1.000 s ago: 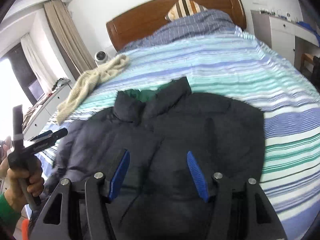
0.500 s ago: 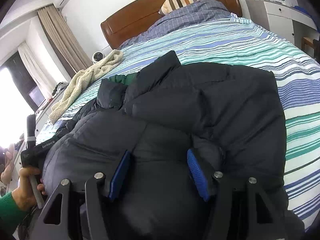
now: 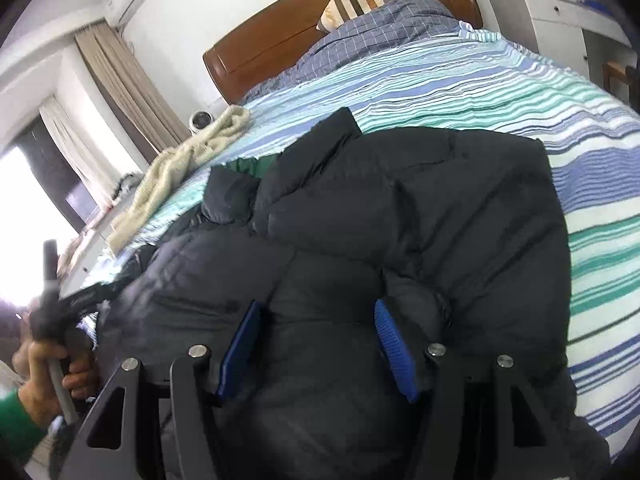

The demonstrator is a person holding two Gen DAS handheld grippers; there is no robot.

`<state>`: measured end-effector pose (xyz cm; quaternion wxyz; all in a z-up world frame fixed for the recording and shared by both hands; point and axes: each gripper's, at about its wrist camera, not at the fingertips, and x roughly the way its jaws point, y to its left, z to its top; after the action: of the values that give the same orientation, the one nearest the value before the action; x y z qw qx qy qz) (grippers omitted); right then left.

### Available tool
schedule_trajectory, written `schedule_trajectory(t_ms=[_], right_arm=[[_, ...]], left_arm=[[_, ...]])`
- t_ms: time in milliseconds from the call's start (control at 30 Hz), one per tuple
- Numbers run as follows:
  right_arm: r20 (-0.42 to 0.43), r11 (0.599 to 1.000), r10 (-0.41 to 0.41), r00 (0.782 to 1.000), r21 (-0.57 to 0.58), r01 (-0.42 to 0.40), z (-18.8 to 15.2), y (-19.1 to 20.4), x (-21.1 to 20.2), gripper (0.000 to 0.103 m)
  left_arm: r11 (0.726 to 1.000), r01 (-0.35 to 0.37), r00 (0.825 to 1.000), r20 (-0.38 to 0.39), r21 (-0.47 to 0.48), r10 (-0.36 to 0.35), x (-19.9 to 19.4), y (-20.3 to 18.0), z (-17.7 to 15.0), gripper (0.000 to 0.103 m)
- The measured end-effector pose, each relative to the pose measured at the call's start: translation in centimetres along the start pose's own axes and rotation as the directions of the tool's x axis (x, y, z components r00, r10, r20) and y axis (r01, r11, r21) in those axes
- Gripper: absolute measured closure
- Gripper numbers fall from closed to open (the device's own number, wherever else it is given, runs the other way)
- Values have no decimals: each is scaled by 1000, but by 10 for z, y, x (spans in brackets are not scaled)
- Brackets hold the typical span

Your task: Fold large clothes

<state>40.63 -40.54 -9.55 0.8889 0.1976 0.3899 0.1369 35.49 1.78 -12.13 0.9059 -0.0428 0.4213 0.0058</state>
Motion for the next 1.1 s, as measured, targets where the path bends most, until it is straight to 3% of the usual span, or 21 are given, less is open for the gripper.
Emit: schedule_trajectory(t_ms=[133,200,333,433,533,633,767,867,1100], right_arm=[[-12,998,-48,999,-37,47,-3,25,-40,42],[-43,993,-61,997,-99,56,-11,47,-62,42],[-154,965,-124,980,-250,83,-45,86,-94,42],[-234,955,-153,960,-284,83,-84,99,-110,42],[-301,946,-208,931,-305,113,-131,105,-122,42],[-291,936,-252,923,-316,155,-167,110,-143,42],[-260,960,-240,935,-210,188,-193,106,-175,41],[-234,962,-239,942,-189,196,-202,100,-181,41],[-261,949,-268,927,-235,208,-203,104,-177,41]], left_arm=[[989,59,997,39,139,-65,-67,-18,-26,1],[972,94,995,23,217,-102,-92,-31,-45,1],[952,145,989,-55,270,-135,-106,-50,-88,1],[946,146,987,-113,290,-118,-108,-58,-125,1],[936,103,991,-121,336,-65,-119,-64,-160,1],[935,88,989,-140,343,-41,-134,-60,-188,1],[953,114,979,-197,279,-60,-146,-46,-212,1],[957,127,973,-222,262,-69,-152,-37,-217,1],[931,153,951,-305,332,-48,-172,-25,-233,1]])
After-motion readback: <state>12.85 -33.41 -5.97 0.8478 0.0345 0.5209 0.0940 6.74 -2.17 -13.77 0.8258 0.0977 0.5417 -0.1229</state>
